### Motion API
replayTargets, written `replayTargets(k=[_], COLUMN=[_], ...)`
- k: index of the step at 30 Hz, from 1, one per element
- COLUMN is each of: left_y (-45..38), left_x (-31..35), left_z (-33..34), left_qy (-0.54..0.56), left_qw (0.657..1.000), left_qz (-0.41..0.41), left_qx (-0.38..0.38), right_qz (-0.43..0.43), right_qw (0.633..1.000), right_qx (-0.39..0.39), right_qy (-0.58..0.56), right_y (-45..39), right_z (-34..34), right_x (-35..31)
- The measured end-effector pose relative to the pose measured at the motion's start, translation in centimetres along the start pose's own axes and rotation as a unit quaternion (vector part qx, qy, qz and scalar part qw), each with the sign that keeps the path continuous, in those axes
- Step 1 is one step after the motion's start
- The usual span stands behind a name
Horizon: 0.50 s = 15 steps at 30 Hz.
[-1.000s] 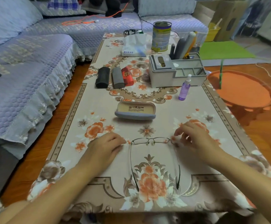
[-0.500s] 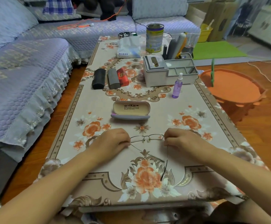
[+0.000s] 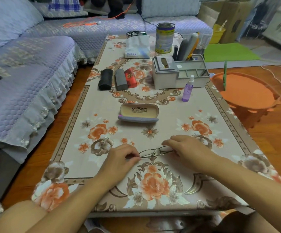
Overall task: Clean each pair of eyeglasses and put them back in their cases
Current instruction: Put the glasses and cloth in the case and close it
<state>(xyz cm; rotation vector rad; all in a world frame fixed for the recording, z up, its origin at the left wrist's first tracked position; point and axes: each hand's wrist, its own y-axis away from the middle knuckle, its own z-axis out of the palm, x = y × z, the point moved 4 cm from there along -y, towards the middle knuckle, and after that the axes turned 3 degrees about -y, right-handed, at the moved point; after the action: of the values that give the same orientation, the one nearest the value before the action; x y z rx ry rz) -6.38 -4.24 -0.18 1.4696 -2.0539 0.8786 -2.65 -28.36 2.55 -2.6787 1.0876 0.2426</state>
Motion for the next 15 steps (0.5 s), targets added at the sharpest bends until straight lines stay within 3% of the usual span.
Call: replayTargets(k=[6,10,12,15], left_y=[0.3,0.0,-0.8,-3.6], left_x=[0.6,0.8,0.8,0.6], left_z=[0.1,-0.1,-0.6,-1.6], left_qy=[-0.017,-0.031,-0.043,-0.086], left_qw=[0.999,0.995,0.996,0.996], left_qz=[0.050,0.077,0.058,-0.006], left_qx=[-0.008,-0.052,-0.051,0.022], right_qz=[-0.039,-0.028,-0.013,0.007], right_qw=[0.997,0.995,0.995,0.995], right_qx=[0.012,0.013,0.027,0.059], right_qy=[0.072,0.090,0.091,0.085], right_y=[-0.9,-0.8,-0.6,-0.3], right_z=[0.7,1.2,1.0,-0.4], right_x=[-1.5,-1.8,-1.6,-0.7])
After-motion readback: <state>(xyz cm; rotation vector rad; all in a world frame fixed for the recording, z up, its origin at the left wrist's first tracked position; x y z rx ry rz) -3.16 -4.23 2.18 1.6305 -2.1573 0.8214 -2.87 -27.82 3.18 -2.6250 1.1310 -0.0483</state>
